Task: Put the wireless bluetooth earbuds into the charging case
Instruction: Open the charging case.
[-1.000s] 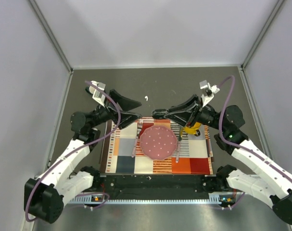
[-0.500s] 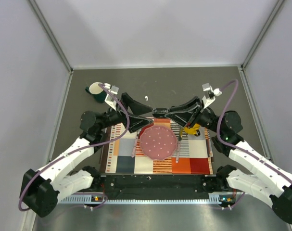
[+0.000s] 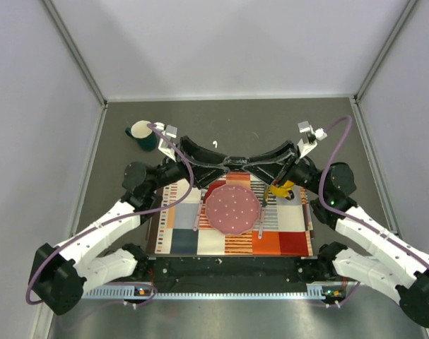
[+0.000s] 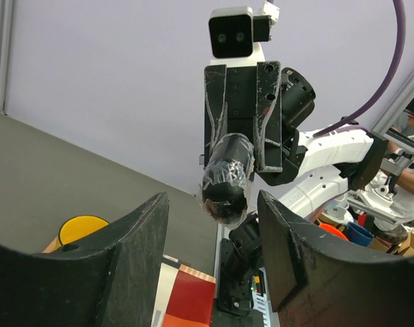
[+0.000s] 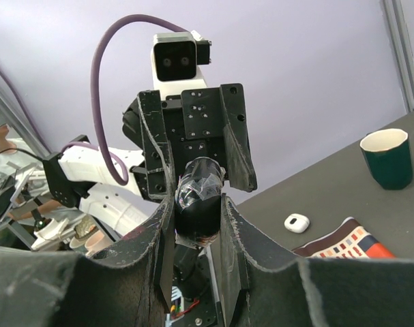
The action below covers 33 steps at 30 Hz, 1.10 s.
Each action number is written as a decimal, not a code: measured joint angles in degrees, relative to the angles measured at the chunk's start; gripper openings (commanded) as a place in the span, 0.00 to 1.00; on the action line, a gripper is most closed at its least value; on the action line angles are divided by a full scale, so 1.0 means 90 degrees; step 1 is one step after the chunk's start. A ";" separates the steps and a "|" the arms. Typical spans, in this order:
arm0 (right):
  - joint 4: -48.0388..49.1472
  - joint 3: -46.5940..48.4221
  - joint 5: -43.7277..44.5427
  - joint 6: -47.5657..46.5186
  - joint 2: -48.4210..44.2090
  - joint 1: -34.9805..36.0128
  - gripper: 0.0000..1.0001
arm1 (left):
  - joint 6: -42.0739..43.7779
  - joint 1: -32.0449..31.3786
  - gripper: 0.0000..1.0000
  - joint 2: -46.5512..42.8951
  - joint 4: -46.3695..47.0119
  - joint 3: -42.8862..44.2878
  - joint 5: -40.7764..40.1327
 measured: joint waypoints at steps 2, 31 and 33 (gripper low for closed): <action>0.0000 0.0000 0.0005 -0.0002 0.0002 0.0010 0.00 | 0.0019 -0.0032 0.59 0.0027 0.0000 0.0034 -0.0034; -0.0041 0.0000 0.0143 -0.0189 0.0087 0.0148 0.00 | 0.0041 -0.0291 0.43 0.0403 0.0007 0.0284 0.0010; -0.0041 0.0000 0.0165 -0.0189 0.0087 0.0163 0.00 | 0.0041 -0.0304 0.41 0.0403 0.0007 0.0299 0.0032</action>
